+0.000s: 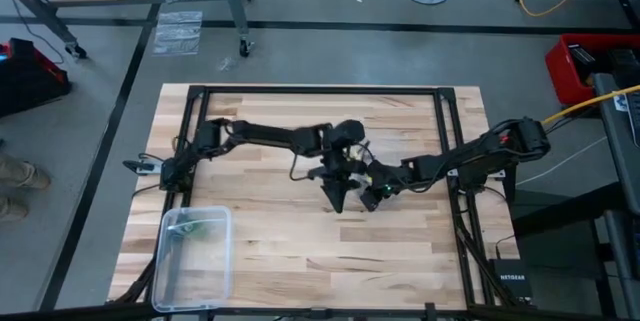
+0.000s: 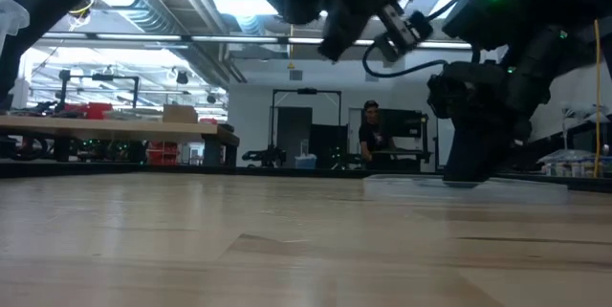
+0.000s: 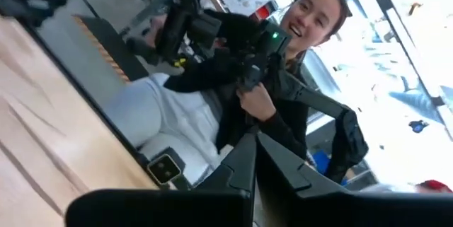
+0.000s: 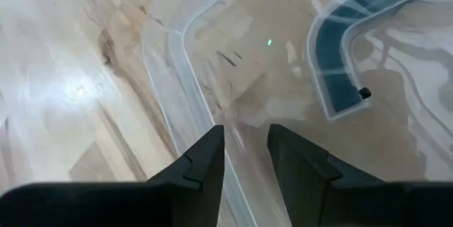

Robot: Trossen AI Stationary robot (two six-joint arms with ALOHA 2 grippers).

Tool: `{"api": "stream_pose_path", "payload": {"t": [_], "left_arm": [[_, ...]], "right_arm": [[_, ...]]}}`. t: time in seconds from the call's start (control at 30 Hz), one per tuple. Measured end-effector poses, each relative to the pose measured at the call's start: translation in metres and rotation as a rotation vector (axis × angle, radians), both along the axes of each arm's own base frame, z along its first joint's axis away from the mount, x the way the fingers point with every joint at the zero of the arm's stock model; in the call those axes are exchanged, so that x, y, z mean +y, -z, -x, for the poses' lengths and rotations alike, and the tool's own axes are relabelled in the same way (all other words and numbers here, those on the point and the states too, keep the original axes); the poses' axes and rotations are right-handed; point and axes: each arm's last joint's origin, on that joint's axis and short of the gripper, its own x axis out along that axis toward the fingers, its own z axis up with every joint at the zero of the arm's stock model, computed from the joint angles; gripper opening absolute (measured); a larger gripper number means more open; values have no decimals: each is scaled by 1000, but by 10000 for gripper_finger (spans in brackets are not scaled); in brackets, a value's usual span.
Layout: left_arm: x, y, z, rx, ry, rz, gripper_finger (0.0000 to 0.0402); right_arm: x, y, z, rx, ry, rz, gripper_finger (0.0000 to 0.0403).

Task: Roll bandage
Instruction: Put the transparent lid on the transparent bin

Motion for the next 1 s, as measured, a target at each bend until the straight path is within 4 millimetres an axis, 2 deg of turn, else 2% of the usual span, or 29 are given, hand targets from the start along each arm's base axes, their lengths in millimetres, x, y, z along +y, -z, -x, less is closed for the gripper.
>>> {"api": "stream_pose_path", "payload": {"t": [0.13, 0.23, 0.37, 0.43, 0.5, 0.73, 0.83, 1.0], "left_arm": [[13, -29, 24, -91, -65, -33, 2], [24, -42, 47, -118, -193, -146, 2], [36, -58, 84, -116, -349, -515, 1], [37, -68, 102, -78, -388, -721, 2], [34, -70, 111, -16, -401, -890, 3], [18, -57, 133, 255, -314, -1228, 3], [16, -35, 145, 417, -253, -1346, 1], [8, 0, 167, 521, -155, -1359, 1]], "right_arm": [[0, 1, -1, 1, 2, -1, 122], [0, 1, -1, -6, 2, -1, 122], [0, -1, -4, -40, 3, -3, 122], [0, -2, -6, -67, 4, -5, 122], [0, -3, -7, -86, 6, -4, 122], [0, -3, -10, -110, 32, -25, 122], [1, 0, -16, -143, 40, -47, 122], [4, 9, -31, -233, 14, -76, 122]]}}
